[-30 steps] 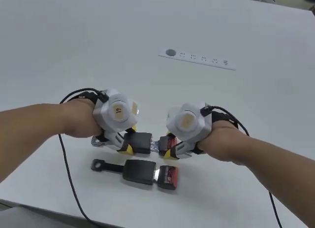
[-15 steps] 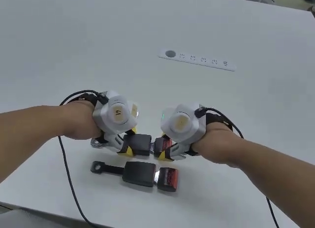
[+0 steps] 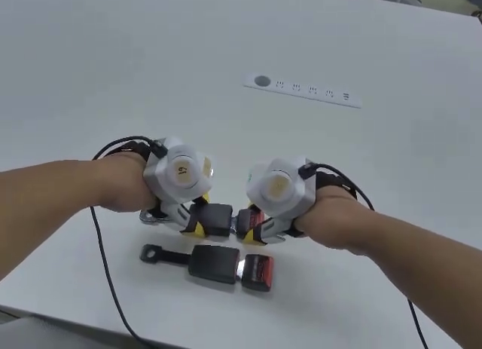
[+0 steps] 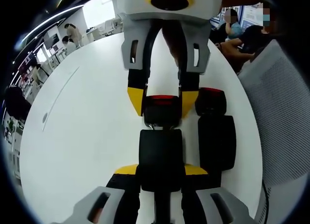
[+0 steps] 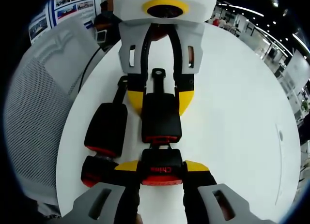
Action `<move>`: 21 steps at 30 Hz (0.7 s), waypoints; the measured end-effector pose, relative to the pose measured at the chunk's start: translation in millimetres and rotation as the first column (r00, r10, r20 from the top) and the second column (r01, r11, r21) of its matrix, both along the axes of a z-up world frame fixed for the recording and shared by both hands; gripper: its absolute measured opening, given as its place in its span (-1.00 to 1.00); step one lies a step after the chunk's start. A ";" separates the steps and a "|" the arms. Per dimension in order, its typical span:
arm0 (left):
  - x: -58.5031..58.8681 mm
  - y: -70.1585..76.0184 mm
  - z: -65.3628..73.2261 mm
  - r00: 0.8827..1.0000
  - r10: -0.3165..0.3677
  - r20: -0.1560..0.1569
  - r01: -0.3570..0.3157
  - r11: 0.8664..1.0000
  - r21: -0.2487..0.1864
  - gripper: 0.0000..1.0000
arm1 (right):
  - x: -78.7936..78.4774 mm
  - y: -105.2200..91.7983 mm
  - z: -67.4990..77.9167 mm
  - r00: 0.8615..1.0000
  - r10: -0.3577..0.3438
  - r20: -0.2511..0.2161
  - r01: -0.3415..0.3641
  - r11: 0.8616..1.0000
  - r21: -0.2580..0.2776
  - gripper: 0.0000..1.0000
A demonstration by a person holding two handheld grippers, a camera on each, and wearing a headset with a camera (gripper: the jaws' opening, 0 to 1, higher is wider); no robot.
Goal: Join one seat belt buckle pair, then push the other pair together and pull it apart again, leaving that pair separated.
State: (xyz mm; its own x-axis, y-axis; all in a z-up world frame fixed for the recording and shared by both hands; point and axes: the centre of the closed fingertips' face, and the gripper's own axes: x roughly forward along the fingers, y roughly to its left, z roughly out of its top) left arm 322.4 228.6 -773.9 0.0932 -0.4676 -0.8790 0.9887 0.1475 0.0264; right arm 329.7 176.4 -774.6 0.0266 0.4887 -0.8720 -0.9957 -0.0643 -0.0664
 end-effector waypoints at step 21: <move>1.8 2.2 -1.8 1.000 0.007 -0.005 -0.007 1.000 -0.008 -0.35 | 2.7 -15.5 -1.5 1.000 0.000 -0.002 0.000 1.000 -0.009 -0.38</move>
